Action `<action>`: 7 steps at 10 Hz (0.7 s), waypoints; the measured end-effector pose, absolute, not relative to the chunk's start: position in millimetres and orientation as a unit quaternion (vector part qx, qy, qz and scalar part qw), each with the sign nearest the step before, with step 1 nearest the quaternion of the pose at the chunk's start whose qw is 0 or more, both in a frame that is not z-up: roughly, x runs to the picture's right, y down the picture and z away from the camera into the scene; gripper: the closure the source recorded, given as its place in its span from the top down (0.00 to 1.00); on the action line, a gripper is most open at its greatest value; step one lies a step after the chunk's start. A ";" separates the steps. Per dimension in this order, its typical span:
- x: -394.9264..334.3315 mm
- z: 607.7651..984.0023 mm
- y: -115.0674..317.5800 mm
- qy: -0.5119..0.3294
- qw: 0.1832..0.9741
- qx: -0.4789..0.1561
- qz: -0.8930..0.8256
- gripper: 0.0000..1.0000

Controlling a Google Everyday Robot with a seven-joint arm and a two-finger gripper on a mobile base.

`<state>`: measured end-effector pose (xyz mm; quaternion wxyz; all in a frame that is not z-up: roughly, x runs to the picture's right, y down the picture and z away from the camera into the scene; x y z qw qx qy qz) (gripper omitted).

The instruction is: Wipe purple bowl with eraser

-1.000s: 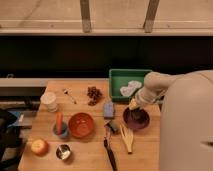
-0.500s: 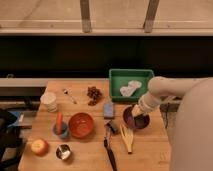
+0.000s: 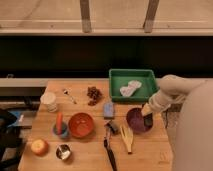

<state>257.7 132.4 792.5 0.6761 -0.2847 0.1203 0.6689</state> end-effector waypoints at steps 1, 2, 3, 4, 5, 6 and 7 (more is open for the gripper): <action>250.5 797.1 127.8 0.113 0.679 -0.290 0.665 0.00; 241.1 800.8 123.4 0.106 0.682 -0.295 0.661 0.00; 221.9 806.0 117.0 0.096 0.688 -0.302 0.653 0.00; 205.3 808.5 113.3 0.088 0.693 -0.309 0.646 0.00; 190.9 809.5 110.1 0.084 0.696 -0.311 0.642 0.00; 182.8 807.5 110.0 0.083 0.696 -0.311 0.641 0.00; 178.3 803.8 111.3 0.085 0.697 -0.308 0.642 0.00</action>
